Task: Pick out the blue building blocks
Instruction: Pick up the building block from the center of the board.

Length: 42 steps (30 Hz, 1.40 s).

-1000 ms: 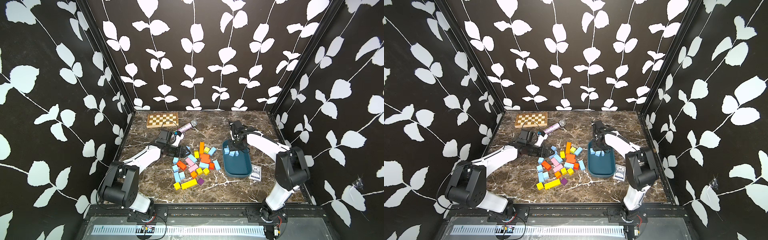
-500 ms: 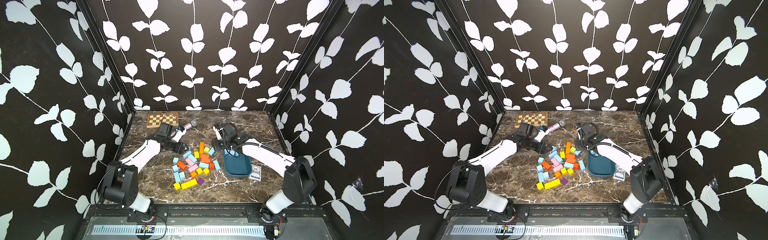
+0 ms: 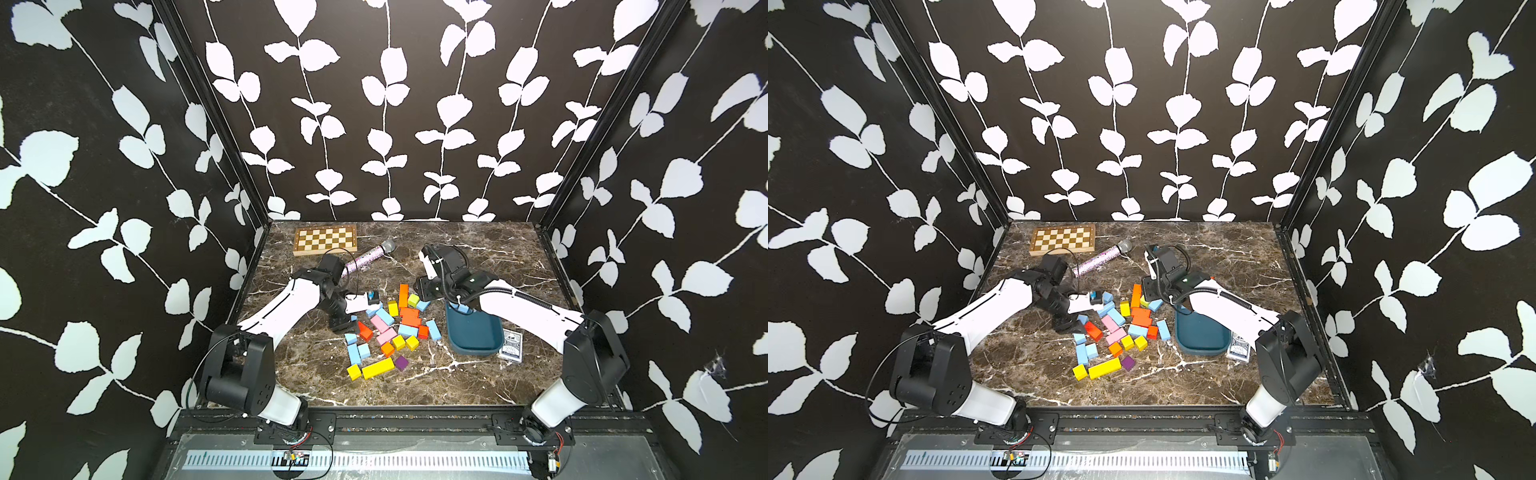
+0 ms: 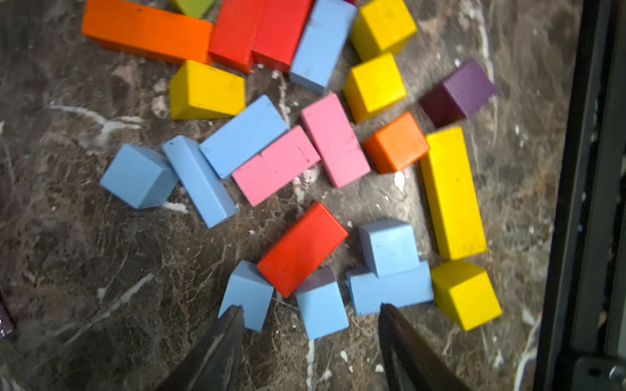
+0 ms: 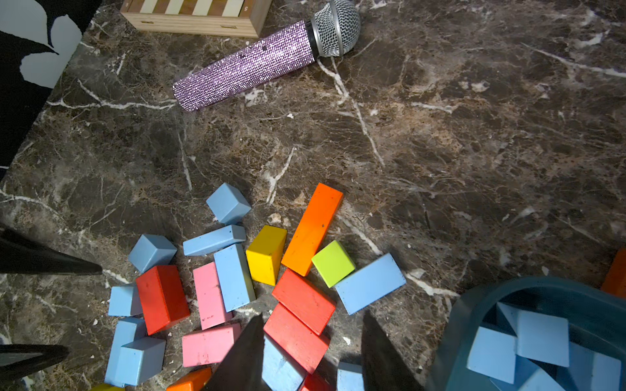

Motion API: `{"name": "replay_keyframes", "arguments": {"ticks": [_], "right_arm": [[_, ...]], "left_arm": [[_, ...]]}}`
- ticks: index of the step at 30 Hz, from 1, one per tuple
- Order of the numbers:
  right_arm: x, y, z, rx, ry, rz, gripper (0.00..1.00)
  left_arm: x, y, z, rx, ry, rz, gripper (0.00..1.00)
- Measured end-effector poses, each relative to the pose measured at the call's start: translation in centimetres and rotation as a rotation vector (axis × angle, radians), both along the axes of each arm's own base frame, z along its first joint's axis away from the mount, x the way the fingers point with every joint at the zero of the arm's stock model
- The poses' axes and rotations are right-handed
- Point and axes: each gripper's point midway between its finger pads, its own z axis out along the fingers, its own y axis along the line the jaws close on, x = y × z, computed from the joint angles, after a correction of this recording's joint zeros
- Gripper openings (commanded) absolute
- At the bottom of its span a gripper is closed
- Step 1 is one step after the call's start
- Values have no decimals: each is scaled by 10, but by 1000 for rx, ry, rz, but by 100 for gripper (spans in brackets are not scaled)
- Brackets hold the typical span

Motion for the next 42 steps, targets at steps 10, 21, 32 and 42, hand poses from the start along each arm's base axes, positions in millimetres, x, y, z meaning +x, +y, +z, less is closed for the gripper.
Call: {"name": "replay_keyframes", "arguments": {"ticks": [10, 21, 32, 42], "right_arm": [[-6, 0, -4, 6, 10, -4, 45], [-15, -6, -5, 3, 16, -1, 45], [-15, -5, -5, 5, 17, 1, 45], [-18, -7, -11, -4, 28, 1, 45]], "left_arm": [[-15, 10, -29, 152, -92, -399, 66], [2, 11, -45, 200, -114, -453, 68], [29, 0, -32, 166, -169, -379, 63], [44, 12, -52, 232, -143, -354, 55]]}}
